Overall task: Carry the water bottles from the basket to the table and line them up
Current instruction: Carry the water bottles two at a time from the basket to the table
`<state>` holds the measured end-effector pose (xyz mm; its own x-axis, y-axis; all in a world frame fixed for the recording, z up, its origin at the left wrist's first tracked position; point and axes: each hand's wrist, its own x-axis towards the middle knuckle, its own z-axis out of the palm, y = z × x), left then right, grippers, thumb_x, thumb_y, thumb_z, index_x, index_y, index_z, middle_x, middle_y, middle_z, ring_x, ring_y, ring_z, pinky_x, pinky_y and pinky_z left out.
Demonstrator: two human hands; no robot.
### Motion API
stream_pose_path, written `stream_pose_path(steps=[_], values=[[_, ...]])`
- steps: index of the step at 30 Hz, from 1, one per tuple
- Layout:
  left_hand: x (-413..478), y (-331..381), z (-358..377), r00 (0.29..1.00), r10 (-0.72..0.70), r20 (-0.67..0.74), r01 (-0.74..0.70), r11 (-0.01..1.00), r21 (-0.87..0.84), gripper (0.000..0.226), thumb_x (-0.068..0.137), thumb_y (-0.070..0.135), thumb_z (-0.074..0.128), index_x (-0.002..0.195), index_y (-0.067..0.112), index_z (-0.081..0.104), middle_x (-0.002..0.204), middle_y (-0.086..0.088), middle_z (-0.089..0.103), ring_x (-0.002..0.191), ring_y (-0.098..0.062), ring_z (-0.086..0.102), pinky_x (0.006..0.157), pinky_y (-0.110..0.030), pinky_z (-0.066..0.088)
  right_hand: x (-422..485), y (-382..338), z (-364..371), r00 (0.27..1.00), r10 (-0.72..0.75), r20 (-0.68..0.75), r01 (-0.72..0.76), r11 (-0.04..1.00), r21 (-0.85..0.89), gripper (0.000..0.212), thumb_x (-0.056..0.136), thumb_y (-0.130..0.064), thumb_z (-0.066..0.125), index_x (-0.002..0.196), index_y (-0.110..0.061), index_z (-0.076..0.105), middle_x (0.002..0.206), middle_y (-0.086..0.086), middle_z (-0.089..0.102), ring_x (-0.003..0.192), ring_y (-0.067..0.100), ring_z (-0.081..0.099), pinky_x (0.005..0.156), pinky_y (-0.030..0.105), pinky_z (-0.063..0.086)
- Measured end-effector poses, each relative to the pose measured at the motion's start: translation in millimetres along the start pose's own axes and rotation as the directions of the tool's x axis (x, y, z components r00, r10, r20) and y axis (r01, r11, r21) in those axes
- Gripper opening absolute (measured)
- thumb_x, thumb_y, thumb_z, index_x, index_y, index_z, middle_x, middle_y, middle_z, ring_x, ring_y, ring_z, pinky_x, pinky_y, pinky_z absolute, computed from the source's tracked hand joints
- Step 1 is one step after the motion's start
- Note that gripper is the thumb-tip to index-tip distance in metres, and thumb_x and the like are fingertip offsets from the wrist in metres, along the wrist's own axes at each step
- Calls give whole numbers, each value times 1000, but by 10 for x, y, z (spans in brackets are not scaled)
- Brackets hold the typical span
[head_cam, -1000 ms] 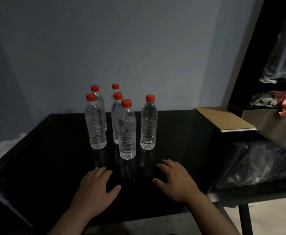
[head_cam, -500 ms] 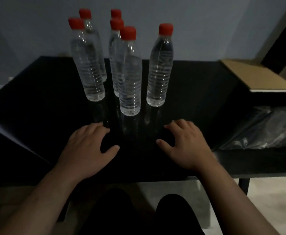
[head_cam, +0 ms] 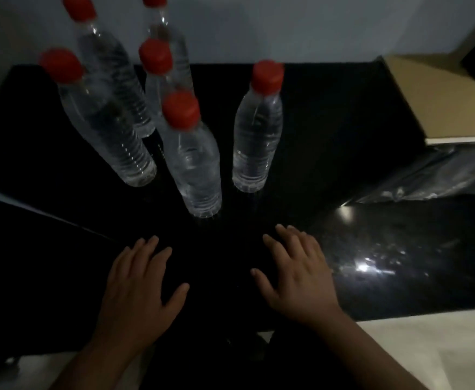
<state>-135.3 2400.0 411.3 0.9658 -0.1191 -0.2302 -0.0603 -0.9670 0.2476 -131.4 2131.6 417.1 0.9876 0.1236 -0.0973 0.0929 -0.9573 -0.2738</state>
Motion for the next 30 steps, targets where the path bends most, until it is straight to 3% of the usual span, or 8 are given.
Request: stream_pose_path(steps=[3, 6, 9, 12, 17, 21, 26, 30], values=[[36, 107, -314, 990, -41, 133, 59, 989, -137, 56, 75, 62, 49, 110, 20, 65, 123, -2, 60, 116, -28, 56, 96, -43, 47, 83, -25, -244, 982, 19, 186, -32, 997, 69, 49, 84, -51, 48, 117, -18, 64, 123, 10, 61, 115, 31, 57, 98, 41, 47], [70, 295, -683, 975, -4, 223, 99, 905, -413, 13, 84, 29, 71, 93, 36, 64, 101, 15, 64, 96, -3, 64, 88, -33, 53, 126, -29, -719, 961, 31, 274, -127, 932, 340, 28, 93, -33, 54, 114, -17, 63, 111, 3, 62, 104, 19, 58, 88, 26, 44], [32, 578, -900, 964, 125, 236, 19, 850, -526, 30, 81, 11, 74, 86, 40, 69, 92, 17, 70, 90, 3, 65, 83, -25, 54, -107, 21, -1172, 967, 155, 201, -244, 785, 569, 18, 95, -26, 57, 109, -21, 66, 104, -7, 67, 95, 3, 60, 81, 17, 43], [7, 1063, -1141, 945, 236, 228, -45, 782, -622, 34, 79, 15, 75, 93, 45, 66, 94, 21, 70, 91, 0, 66, 77, -11, 50, -507, 223, -1500, 940, 311, 140, -308, 602, 737, 11, 94, -22, 60, 98, -28, 68, 92, -12, 70, 87, 0, 64, 76, 15, 48], [-13, 2089, -1393, 895, 398, 200, -128, 659, -742, 35, 61, 50, 66, 96, 47, 68, 101, 16, 72, 101, -6, 67, 82, -20, 51, -1275, 823, -2066, 884, 465, 40, -271, 442, 855, 12, 85, -26, 63, 90, -33, 71, 92, -10, 70, 85, 7, 66, 75, 20, 51], [-57, 3030, -1388, 845, 500, 191, -163, 580, -798, 35, 58, 50, 66, 93, 43, 71, 105, 7, 73, 101, -14, 68, 78, -23, 54, -1905, 1454, -2380, 799, 601, 6, -256, 331, 908, 18, 74, -41, 64, 89, -32, 70, 93, -2, 72, 90, 17, 67, 83, 41, 53], [-216, 4116, -1221, 764, 611, 209, -180, 512, -840, 32, 55, 34, 76, 86, 33, 75, 100, -4, 73, 93, -18, 71, 72, -22, 56, -2749, 2236, -2679, 669, 743, -1, -228, 207, 951, 8, 82, -19, 70, 84, -27, 72, 95, 9, 71, 95, 32, 64, 89, 57, 48], [-278, 4763, -1117, 695, 685, 220, -200, 478, -855, 32, 54, 34, 74, 85, 25, 76, 96, -9, 74, 90, -20, 71, 71, -19, 56, -3313, 2634, -2786, 548, 836, -20, -220, 167, 961, 28, 87, 2, 64, 82, -25, 71, 96, 6, 72, 94, 30, 65, 91, 56, 49]])
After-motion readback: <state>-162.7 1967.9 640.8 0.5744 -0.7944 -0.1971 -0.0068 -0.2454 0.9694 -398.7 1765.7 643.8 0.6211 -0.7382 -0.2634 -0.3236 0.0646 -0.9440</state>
